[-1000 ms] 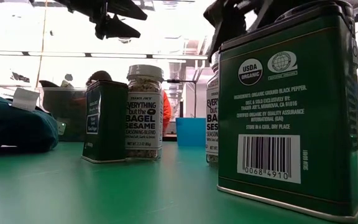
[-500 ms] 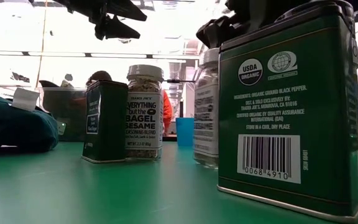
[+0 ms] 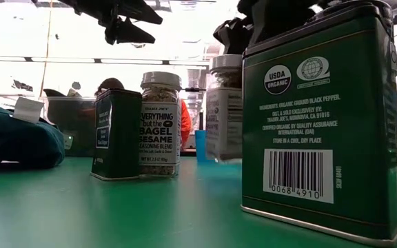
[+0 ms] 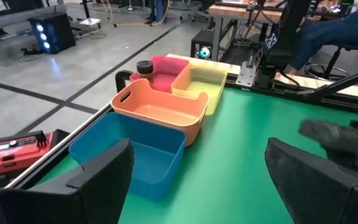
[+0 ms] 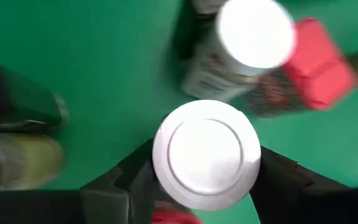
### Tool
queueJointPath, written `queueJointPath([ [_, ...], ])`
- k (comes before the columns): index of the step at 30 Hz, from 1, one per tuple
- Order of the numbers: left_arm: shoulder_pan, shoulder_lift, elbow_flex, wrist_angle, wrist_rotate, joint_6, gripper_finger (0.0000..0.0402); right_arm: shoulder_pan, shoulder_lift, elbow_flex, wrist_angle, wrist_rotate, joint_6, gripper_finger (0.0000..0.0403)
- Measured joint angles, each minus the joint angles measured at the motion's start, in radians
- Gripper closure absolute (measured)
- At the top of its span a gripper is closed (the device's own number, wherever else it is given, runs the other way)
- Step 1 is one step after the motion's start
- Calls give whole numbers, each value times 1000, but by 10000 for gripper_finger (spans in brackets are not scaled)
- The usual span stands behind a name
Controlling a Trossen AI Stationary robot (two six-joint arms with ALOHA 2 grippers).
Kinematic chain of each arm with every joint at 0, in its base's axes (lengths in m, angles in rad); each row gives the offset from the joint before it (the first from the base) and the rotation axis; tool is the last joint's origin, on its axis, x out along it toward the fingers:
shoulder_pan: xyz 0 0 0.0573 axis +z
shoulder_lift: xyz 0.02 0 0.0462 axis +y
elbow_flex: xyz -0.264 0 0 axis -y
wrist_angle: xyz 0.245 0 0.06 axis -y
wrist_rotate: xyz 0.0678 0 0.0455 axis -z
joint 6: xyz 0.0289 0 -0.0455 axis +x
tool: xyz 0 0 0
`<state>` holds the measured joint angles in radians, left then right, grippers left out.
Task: Sort spices by type
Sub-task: Put the bottom white seasoning bottle into the blue bin
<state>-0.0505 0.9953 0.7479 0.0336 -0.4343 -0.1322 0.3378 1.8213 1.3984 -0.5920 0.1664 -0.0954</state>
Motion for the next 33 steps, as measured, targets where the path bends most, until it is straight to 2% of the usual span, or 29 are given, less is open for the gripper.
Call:
queueJointPath([
  [12, 0, 0, 0, -23, 0, -14, 54, -114, -89, 51, -200, 115, -12, 176],
  [19, 0, 6, 0, -15, 0, -18, 54, -222, -205, 52, -180, 197, -36, 175],
  [27, 0, 6, 0, -13, 0, -18, 54, -439, -247, 52, -73, 188, -118, 174],
  [33, 0, 6, 0, -13, 0, -8, 54, -602, -194, 52, 43, 42, -160, 174],
])
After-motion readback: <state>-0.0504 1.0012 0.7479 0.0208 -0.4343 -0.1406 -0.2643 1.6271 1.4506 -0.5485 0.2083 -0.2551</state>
